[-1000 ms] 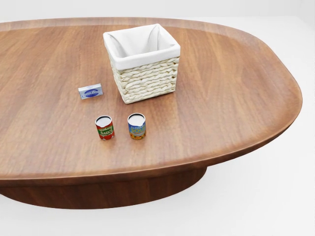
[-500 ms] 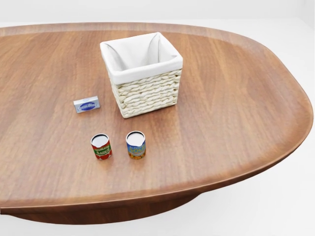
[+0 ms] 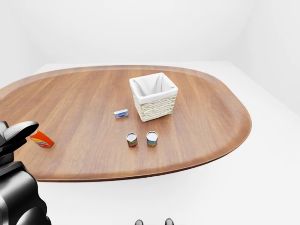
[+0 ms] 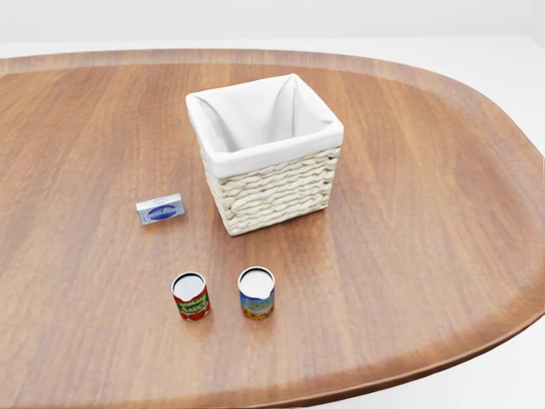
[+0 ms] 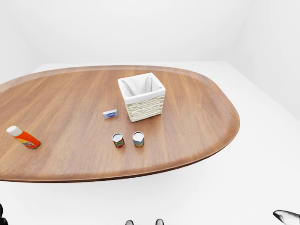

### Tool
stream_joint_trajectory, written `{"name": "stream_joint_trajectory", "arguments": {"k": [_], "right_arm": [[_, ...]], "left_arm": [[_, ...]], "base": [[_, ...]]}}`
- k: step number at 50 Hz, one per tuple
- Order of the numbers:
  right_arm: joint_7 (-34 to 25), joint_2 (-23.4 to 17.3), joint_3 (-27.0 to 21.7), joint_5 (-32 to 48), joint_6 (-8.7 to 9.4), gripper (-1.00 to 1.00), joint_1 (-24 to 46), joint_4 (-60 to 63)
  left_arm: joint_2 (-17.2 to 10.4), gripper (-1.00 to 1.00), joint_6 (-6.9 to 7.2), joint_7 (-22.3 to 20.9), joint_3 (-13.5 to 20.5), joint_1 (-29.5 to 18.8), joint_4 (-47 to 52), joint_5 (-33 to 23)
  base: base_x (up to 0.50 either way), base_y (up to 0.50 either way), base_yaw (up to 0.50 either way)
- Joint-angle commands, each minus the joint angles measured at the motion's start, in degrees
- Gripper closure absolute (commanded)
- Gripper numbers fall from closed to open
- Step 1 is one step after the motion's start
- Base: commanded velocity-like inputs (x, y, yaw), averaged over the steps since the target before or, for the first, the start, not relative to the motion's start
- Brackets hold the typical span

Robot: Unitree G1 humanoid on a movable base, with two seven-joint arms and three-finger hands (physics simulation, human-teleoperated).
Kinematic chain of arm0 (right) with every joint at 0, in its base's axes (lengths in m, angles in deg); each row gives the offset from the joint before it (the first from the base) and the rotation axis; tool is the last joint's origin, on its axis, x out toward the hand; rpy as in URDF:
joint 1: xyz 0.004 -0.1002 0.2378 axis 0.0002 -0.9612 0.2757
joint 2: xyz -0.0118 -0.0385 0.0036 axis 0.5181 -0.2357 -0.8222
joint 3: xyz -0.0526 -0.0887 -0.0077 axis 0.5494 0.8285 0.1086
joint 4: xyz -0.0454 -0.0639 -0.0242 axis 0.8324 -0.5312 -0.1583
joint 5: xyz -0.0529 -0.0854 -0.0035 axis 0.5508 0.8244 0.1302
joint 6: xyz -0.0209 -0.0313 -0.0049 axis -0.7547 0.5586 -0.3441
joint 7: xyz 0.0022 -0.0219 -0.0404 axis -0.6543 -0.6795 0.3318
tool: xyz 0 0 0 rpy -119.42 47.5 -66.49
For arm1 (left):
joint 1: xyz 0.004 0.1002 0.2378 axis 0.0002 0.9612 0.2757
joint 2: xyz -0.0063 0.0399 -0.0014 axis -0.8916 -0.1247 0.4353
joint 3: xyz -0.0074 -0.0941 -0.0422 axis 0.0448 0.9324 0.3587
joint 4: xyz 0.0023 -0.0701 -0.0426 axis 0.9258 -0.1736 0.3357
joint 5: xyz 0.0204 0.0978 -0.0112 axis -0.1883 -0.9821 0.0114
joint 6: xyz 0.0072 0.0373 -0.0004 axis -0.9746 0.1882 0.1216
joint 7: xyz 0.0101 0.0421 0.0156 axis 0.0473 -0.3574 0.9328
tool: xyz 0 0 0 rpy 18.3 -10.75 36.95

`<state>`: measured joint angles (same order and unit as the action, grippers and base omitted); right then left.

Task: Pick up the tomato sauce, and put it in the basket.

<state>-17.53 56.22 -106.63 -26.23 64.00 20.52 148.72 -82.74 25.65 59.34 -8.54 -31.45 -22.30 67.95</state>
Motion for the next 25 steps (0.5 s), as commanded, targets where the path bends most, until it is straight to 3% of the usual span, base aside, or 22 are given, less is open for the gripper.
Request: {"name": "stream_joint_trajectory", "arguments": {"k": [1,25], "right_arm": [[0.5,-0.42,0.36,0.28,-0.06,-1.0,-0.04,0.0],[0.37,-0.38,1.47,0.65,-1.09,-1.0,-0.66,0.0]], "left_arm": [[-0.09,-1.0,0.0,0.13,-0.01,-0.1,0.16,0.16],[0.3,-1.0,0.0,-0.62,-0.19,0.21,-0.41,-0.44]], "base": [[0.25,0.13,0.0],[0.23,0.03,0.0]]}}
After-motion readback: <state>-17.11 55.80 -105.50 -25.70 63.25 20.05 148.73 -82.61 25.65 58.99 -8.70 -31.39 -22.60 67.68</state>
